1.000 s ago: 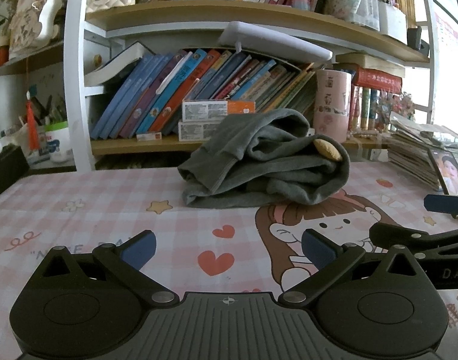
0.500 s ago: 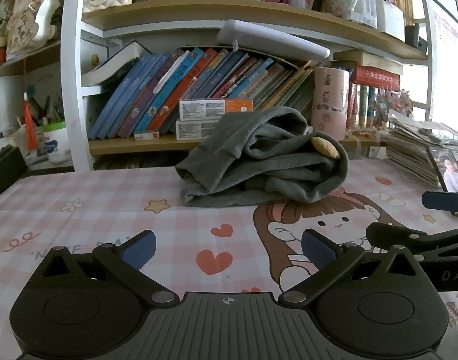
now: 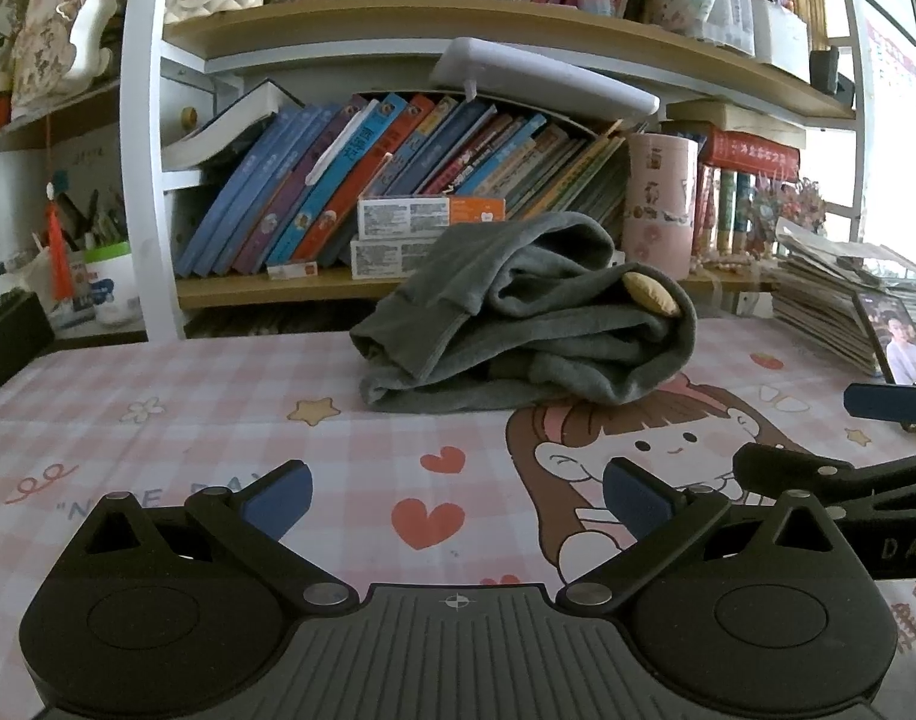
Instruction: Fold clothes
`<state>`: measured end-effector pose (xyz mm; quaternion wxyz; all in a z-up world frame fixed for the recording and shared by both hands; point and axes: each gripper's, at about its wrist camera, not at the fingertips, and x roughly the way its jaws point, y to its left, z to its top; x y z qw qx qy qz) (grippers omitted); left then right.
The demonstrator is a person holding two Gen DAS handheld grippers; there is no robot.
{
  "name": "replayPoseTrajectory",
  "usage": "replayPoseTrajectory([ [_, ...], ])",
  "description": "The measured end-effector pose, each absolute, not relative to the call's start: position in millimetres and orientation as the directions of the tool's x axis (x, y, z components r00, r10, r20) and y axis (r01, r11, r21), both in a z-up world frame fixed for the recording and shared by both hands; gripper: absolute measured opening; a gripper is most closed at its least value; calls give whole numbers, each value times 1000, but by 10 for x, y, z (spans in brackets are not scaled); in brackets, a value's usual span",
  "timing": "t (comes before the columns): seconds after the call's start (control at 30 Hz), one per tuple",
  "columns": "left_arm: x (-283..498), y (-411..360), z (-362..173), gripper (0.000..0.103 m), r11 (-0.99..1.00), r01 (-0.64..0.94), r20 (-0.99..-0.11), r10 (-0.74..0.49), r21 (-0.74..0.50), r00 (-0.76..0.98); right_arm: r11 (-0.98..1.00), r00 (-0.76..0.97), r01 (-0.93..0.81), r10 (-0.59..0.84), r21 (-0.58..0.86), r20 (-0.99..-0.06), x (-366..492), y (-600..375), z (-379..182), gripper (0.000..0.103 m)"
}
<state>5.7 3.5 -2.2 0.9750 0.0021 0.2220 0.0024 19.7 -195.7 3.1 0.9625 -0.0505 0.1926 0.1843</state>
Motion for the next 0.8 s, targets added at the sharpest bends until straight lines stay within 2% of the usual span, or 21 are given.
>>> replayPoseTrajectory([
  [0.63,62,53,-28,103,1000,17,-435,-24,-21,900,922,847,-388,351,-13,-400,227,-1963,22,103],
  [0.8,56,85,-22,103,999,29,-427,-44,-40,903,911,829,-411,385,26,-406,257,-1981,21,97],
])
